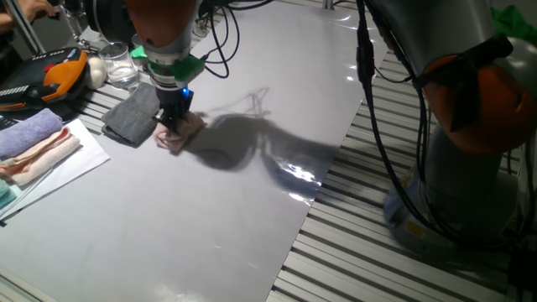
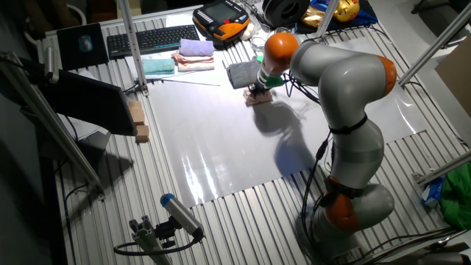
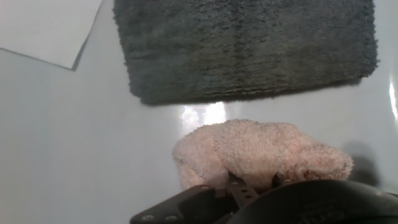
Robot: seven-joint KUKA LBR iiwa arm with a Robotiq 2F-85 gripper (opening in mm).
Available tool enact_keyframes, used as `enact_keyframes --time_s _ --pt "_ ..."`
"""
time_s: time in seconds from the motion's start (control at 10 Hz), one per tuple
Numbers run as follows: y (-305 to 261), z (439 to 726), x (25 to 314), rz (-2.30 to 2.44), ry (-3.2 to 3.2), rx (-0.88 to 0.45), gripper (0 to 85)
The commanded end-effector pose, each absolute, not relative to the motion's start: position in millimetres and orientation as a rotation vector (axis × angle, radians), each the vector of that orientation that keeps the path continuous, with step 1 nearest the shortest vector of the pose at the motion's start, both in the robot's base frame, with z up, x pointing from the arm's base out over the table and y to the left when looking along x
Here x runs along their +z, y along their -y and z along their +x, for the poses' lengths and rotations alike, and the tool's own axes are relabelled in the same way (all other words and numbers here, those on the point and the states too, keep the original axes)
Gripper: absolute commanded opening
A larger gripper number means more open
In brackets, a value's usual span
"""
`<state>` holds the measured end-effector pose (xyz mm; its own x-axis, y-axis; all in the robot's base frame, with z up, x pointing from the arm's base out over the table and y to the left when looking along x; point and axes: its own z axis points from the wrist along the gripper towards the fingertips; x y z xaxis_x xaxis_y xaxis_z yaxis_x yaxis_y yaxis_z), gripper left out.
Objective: Clean the table with a cloth
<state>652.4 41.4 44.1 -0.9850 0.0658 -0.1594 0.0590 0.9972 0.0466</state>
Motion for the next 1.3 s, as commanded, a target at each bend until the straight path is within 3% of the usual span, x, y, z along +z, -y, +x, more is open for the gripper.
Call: enact_keyframes --time_s 0.0,1.2 --pt "-42.7 649.5 45.2 0.093 -2.979 0.067 0.0" --pt "34.3 649.5 48.3 0.006 -2.977 -0.021 0.0"
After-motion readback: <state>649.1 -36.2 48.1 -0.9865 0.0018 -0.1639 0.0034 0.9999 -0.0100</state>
